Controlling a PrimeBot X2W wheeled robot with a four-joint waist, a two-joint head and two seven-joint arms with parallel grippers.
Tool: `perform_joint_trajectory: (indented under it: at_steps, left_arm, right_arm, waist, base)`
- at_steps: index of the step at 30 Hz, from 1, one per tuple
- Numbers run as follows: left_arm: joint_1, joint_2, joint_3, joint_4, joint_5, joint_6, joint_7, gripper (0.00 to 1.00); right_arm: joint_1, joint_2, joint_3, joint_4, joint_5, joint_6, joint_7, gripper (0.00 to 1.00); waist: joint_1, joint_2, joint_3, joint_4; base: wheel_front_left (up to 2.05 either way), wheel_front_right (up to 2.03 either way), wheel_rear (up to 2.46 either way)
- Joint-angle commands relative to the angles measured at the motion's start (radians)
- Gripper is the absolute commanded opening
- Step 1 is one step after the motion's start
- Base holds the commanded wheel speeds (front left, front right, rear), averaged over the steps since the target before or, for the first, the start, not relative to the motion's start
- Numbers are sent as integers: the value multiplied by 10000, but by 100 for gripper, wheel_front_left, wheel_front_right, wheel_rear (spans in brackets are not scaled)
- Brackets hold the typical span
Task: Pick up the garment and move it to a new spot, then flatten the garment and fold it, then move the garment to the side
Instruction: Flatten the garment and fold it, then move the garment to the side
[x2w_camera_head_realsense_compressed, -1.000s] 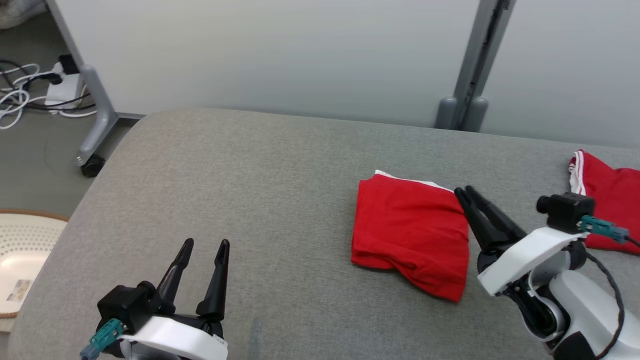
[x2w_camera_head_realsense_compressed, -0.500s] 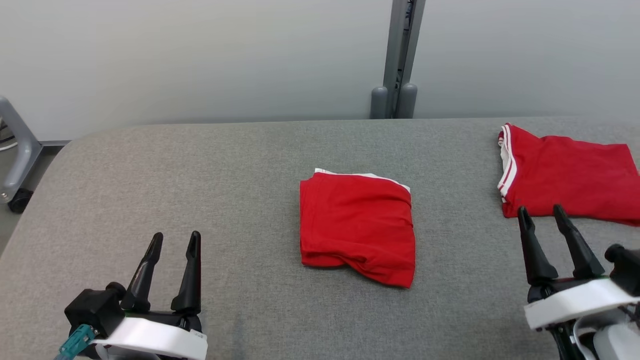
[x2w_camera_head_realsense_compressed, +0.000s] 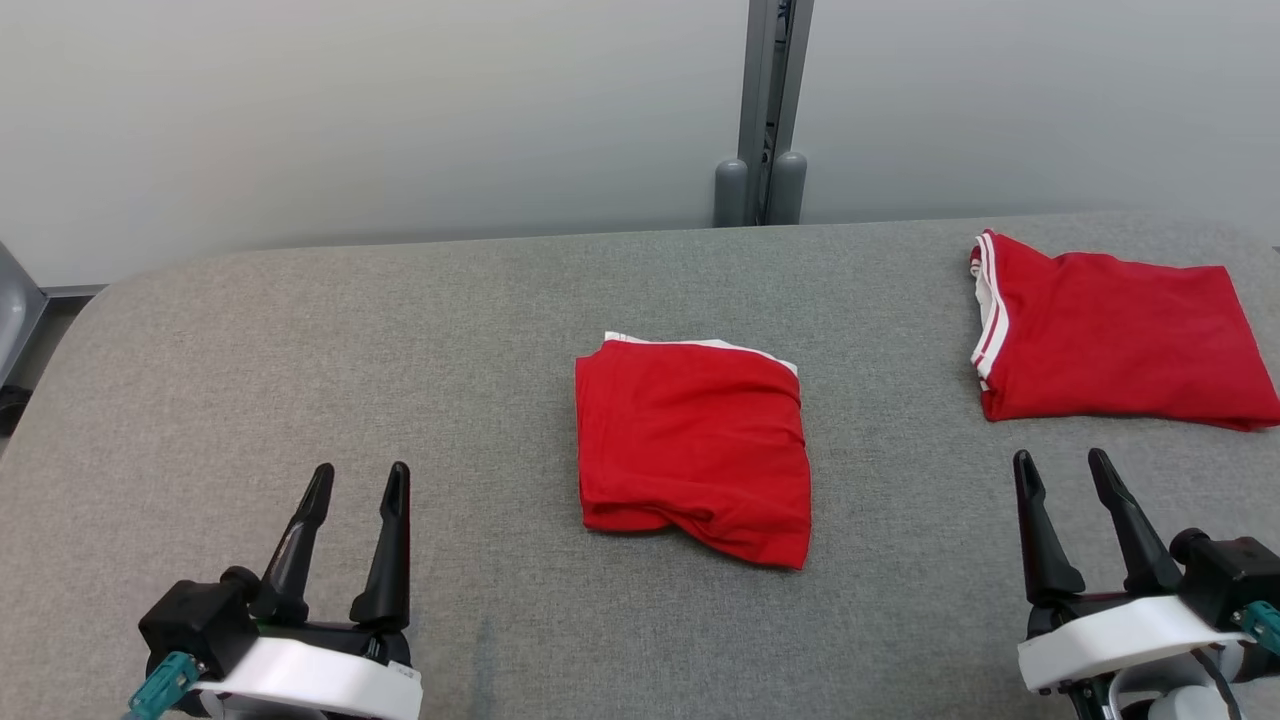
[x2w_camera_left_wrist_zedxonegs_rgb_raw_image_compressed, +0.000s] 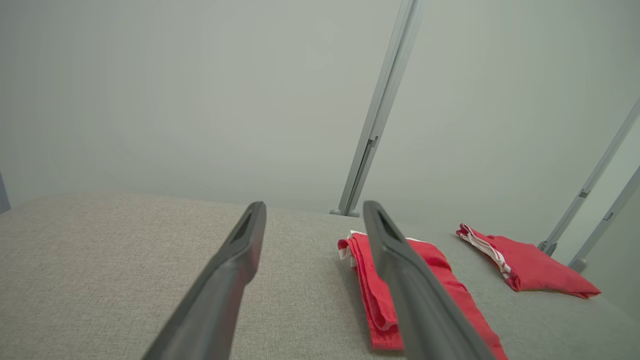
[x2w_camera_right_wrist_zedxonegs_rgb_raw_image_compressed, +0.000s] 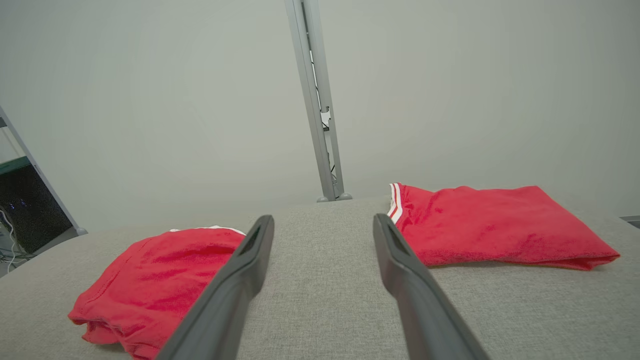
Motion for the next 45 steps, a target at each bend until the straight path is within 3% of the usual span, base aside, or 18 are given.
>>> perform_joint_trajectory:
  at_steps: [1,12,14,20,25,30,36,42,43,44,45]
  left_arm:
    - [95,-8,60,36,52,-65,7,100]
    - [72,-274,279,150,524,-283,5,100]
    - [28,-337,284,159,639,-323,7,100]
    - [-331,-564,238,299,842,-548,7,100]
    - [-486,-693,270,457,925,-661,7,100]
    - [-595,-769,353,563,920,-766,7,100]
    - [-727,-822,411,671,952,-881,7,100]
    - [-794,-847,464,745,1010,-944,6,100]
    - [-800,-855,465,773,1007,-943,6,100]
    - [-817,-858,472,794,1019,-959,6,100]
    - [-830,-860,486,809,1034,-970,6,100]
  right_arm:
    - [-93,-6,-28,-11,-23,6,-45,100]
    - [-489,57,491,441,100,6,28,100]
    - [-907,15,769,1071,183,6,512,100]
    - [-3223,65,1786,3615,1986,4,1899,100]
    - [-4466,194,1687,5602,3460,6,3353,100]
    - [-5341,261,1615,7174,4118,6,4590,100]
    - [-6223,309,1317,8769,4666,4,5870,100]
    - [-6679,363,1262,9225,4805,4,5892,100]
    - [-6707,368,1304,9146,4856,4,5808,74]
    - [-6705,371,1355,9038,4877,4,5689,23]
    - [-6672,376,1444,8927,4913,6,5610,0]
  waist:
    - [0,-1,-13,4]
    - [0,-1,-16,147]
    - [0,-1,63,171]
    - [0,-1,463,684]
    - [0,-1,609,1179]
    - [0,-1,777,1508]
    - [0,-1,966,1815]
    - [0,-1,1069,1970]
    - [0,-1,1075,1990]
    - [0,-1,1071,2002]
    - [0,-1,1061,2004]
  base:
    - [0,0,0]
    - [0,0,0]
    - [0,0,0]
    - [0,0,0]
    - [0,0,0]
    - [0,0,0]
    - [0,0,0]
    - [0,0,0]
    - [0,0,0]
    - [0,0,0]
    - [0,0,0]
